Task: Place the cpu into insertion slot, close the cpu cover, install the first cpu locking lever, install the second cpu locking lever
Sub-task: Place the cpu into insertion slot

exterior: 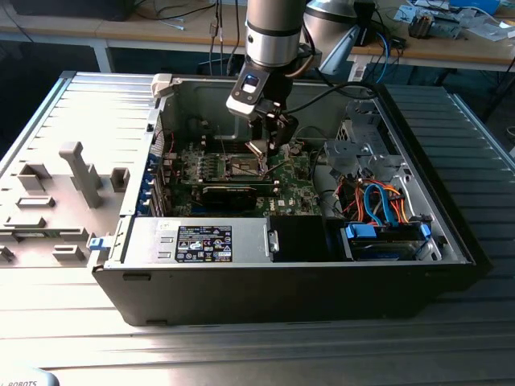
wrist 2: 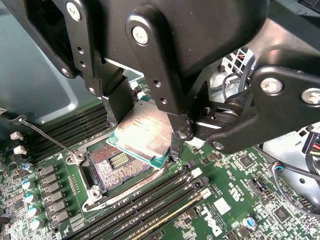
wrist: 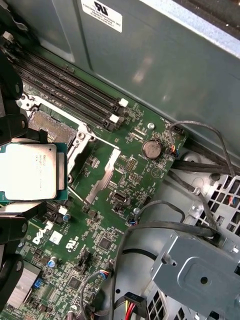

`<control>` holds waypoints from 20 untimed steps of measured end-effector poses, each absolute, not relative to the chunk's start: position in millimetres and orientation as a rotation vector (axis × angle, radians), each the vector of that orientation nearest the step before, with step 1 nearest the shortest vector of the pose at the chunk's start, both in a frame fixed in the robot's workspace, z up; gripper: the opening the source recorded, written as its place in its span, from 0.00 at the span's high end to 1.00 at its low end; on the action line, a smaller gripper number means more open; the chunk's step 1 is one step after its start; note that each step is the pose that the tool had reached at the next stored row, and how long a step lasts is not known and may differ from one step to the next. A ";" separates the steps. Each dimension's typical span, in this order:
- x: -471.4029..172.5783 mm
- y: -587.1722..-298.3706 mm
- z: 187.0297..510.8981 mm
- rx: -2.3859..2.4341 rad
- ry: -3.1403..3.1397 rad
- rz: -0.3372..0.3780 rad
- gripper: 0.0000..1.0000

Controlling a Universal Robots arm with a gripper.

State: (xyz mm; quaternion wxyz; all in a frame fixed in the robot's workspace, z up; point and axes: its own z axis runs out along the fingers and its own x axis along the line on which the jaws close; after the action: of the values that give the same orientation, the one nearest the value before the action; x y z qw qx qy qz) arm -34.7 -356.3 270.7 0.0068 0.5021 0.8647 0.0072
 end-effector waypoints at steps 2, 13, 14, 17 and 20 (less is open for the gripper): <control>-34.7 -356.3 270.7 1.575 2.702 0.022 0.46; -34.7 -356.3 270.7 1.611 2.680 0.020 0.46; -34.7 -356.3 270.7 1.617 2.676 0.019 0.46; -34.7 -356.3 270.7 1.628 2.669 0.019 0.46; -34.7 -356.3 270.7 1.637 2.663 0.019 0.46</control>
State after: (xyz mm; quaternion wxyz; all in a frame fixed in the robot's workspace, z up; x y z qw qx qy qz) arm -34.7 -356.3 270.7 0.0077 0.5237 0.8518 0.0059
